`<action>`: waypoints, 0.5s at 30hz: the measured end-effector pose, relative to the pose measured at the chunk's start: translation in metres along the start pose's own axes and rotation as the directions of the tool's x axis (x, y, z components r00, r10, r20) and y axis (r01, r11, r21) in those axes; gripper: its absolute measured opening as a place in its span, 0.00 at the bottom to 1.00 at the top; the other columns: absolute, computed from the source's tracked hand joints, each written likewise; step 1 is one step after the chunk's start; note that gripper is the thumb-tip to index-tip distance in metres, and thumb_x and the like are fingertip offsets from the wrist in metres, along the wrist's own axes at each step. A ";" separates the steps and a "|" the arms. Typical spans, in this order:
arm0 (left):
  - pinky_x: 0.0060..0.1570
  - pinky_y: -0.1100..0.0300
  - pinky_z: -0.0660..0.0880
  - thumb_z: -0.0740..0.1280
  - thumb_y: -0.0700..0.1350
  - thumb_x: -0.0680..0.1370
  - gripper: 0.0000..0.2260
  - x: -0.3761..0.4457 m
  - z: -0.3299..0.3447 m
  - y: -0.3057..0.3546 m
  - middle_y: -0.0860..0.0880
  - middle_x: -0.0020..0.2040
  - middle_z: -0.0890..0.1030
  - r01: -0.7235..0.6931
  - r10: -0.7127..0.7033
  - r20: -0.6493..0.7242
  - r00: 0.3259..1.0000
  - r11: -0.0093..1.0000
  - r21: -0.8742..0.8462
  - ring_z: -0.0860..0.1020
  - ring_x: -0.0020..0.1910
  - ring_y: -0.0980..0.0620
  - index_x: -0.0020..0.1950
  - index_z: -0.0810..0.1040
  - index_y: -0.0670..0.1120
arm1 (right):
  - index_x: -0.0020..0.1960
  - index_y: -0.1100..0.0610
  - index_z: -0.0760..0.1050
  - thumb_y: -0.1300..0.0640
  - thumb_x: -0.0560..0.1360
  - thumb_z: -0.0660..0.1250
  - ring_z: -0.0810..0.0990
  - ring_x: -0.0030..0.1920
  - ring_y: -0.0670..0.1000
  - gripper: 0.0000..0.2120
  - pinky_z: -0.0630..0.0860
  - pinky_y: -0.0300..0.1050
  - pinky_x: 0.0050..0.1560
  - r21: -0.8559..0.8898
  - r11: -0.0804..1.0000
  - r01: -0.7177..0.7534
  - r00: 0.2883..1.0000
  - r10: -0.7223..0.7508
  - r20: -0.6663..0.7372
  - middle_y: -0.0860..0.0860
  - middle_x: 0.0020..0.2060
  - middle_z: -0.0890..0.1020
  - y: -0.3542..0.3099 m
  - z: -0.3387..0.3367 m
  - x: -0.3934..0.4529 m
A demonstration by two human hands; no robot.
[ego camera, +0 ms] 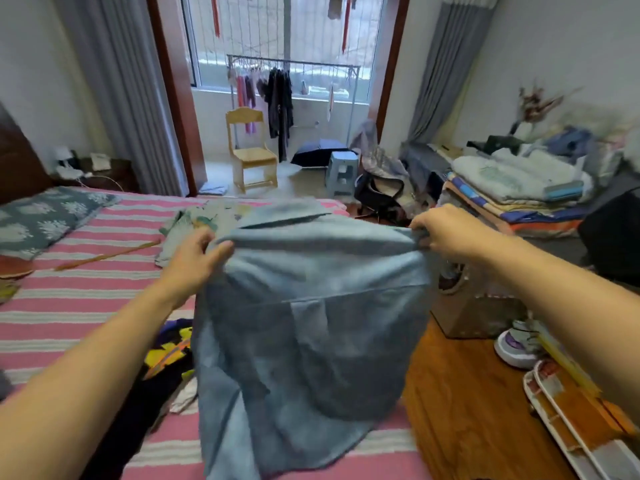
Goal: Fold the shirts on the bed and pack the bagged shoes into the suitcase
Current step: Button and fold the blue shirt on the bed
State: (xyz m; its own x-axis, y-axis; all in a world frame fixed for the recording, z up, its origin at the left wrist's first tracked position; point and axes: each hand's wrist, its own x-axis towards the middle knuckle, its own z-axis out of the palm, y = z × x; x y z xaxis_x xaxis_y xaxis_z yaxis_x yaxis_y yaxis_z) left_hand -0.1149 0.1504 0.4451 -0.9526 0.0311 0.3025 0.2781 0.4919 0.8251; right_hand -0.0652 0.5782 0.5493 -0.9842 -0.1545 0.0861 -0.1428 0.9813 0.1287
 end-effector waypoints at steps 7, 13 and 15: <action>0.32 0.61 0.66 0.71 0.54 0.75 0.14 -0.003 -0.092 0.029 0.60 0.26 0.75 0.014 -0.135 0.286 0.949 0.922 0.387 0.72 0.32 0.57 0.34 0.79 0.47 | 0.47 0.49 0.64 0.59 0.80 0.59 0.76 0.45 0.61 0.07 0.72 0.54 0.43 0.337 0.921 -0.193 0.943 0.270 -0.197 0.61 0.45 0.78 0.028 -0.022 0.010; 0.46 0.53 0.79 0.66 0.39 0.82 0.09 -0.023 -0.124 0.022 0.52 0.43 0.87 0.350 -0.361 0.216 0.907 0.933 0.089 0.83 0.47 0.41 0.47 0.85 0.43 | 0.41 0.50 0.76 0.58 0.78 0.64 0.80 0.46 0.59 0.08 0.70 0.48 0.40 0.484 0.862 -0.151 0.966 0.233 -0.114 0.55 0.43 0.84 -0.009 -0.004 -0.013; 0.61 0.43 0.78 0.67 0.41 0.81 0.11 -0.042 -0.148 0.030 0.41 0.59 0.84 0.519 -0.552 0.502 0.665 0.826 0.221 0.82 0.60 0.39 0.61 0.83 0.41 | 0.42 0.54 0.84 0.60 0.78 0.66 0.84 0.44 0.51 0.10 0.75 0.40 0.38 0.596 0.781 -0.186 0.977 0.085 0.194 0.51 0.42 0.86 -0.012 -0.015 -0.032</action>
State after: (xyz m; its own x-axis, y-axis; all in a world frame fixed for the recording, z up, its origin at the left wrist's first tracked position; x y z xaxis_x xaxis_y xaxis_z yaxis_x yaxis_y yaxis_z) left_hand -0.0482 0.0344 0.5276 -0.8492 0.1862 -0.4941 -0.2916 0.6149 0.7327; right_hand -0.0308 0.5698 0.5600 -0.9942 -0.0456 -0.0970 0.0096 0.8634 -0.5045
